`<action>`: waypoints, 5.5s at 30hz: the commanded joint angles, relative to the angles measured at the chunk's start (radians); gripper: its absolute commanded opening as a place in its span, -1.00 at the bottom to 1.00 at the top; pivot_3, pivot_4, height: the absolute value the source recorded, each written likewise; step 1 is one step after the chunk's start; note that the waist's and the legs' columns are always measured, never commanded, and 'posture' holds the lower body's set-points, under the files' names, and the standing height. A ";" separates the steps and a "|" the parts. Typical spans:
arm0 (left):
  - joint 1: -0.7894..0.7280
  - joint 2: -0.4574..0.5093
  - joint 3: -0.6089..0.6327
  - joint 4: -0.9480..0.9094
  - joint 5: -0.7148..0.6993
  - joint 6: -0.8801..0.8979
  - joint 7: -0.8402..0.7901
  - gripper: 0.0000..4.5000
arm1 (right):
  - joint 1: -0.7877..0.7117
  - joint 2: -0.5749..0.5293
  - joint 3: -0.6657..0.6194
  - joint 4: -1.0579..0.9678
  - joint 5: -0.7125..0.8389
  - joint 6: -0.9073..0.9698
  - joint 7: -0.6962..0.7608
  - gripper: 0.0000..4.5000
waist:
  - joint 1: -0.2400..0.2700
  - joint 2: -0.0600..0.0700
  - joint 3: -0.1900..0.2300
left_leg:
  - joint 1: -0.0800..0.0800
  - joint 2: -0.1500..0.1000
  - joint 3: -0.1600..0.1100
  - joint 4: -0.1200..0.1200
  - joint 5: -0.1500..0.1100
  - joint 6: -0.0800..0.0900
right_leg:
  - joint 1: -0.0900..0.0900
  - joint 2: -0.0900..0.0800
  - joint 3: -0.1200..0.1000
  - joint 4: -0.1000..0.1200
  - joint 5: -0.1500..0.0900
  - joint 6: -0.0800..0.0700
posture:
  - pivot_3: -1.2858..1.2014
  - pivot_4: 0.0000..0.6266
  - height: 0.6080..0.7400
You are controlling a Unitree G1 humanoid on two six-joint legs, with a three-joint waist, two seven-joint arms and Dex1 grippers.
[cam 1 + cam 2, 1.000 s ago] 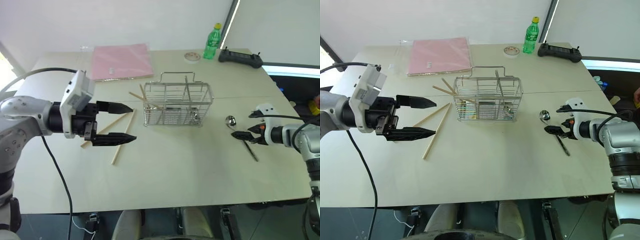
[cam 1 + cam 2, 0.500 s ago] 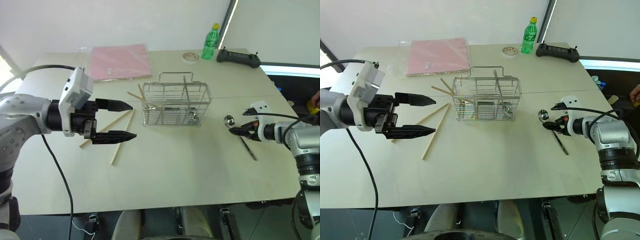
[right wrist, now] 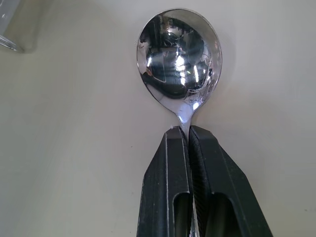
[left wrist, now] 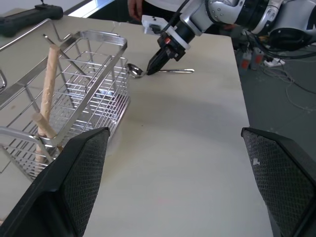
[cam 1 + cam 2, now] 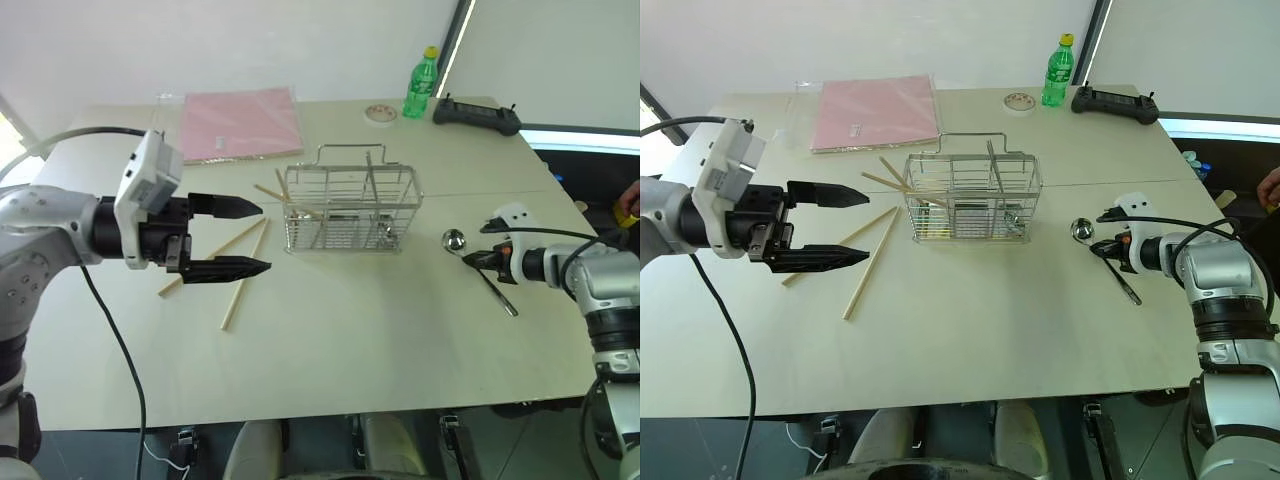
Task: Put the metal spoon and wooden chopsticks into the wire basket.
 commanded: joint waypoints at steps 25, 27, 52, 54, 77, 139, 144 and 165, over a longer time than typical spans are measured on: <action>-0.169 -0.059 -0.048 0.149 0.108 -0.104 -0.037 1.00 | -0.227 0.196 -0.400 -0.670 0.562 0.083 -0.310 -0.97 | 0.001 0.003 0.002 | -0.002 0.000 0.000 -0.001 0.000 0.000 | -0.001 0.000 0.000 -0.001 0.000 0.000 | 0.03 -0.52 0.71; -0.169 -0.062 -0.050 0.154 0.122 -0.115 -0.038 1.00 | -0.263 0.243 -0.376 -0.651 0.555 0.059 -0.347 -0.97 | -0.002 0.002 0.002 | -0.002 0.000 0.000 -0.001 0.000 0.000 | -0.002 0.000 0.000 -0.001 0.000 0.000 | 0.03 -0.52 0.71; -0.180 -0.043 -0.024 0.175 0.141 -0.121 -0.020 1.00 | -0.110 0.454 -0.222 -0.520 0.325 -0.282 -0.452 0.73 | 0.001 0.003 0.002 | -0.002 0.001 -0.001 -0.001 0.000 0.000 | -0.003 0.002 0.001 0.002 0.000 0.000 | 0.03 -0.52 0.71; -0.187 -0.045 -0.031 0.184 0.148 -0.125 -0.021 1.00 | -0.104 0.440 -0.229 -0.533 0.332 -0.272 -0.454 0.96 | 0.000 0.003 0.002 | -0.002 0.001 -0.001 -0.001 0.000 0.000 | -0.003 0.002 0.001 0.002 0.000 0.000 | 0.03 -0.52 0.71; -0.387 -0.011 -0.241 0.827 0.562 -0.497 -0.294 1.00 | 0.389 -0.156 -0.601 -1.028 0.790 0.035 -0.019 0.96 | 0.005 0.001 0.002 | -0.001 0.002 0.001 0.000 -0.001 0.002 | -0.002 0.001 0.000 -0.001 0.000 0.000 | 0.03 -0.52 0.71; -0.974 -0.451 0.181 1.684 0.702 -0.770 0.441 -0.98 | 0.935 -0.152 -0.780 -1.274 1.110 -0.202 -0.438 1.00 | 0.031 -0.012 0.005 | -0.003 0.001 -0.001 0.003 -0.003 0.005 | 0.001 -0.001 -0.002 -0.002 0.003 0.006 | 0.03 -0.52 0.71; -1.084 -0.498 0.297 1.603 0.557 -0.735 0.462 -0.98 | 0.902 -0.155 -0.739 -1.245 1.104 -0.210 -0.431 1.00 | 0.029 -0.012 0.005 | -0.002 0.000 -0.001 0.003 -0.003 0.005 | 0.002 -0.002 -0.002 -0.003 0.003 0.007 | 0.03 -0.52 0.71; -0.833 -0.854 0.084 1.058 0.429 -0.525 0.366 -0.98 | 0.922 -0.125 -0.760 -1.279 1.152 -0.242 -0.523 1.00 | 0.030 -0.009 0.004 | -0.001 0.000 0.000 0.005 -0.003 0.005 | 0.005 -0.001 -0.001 -0.003 0.002 0.004 | 0.03 -0.52 0.71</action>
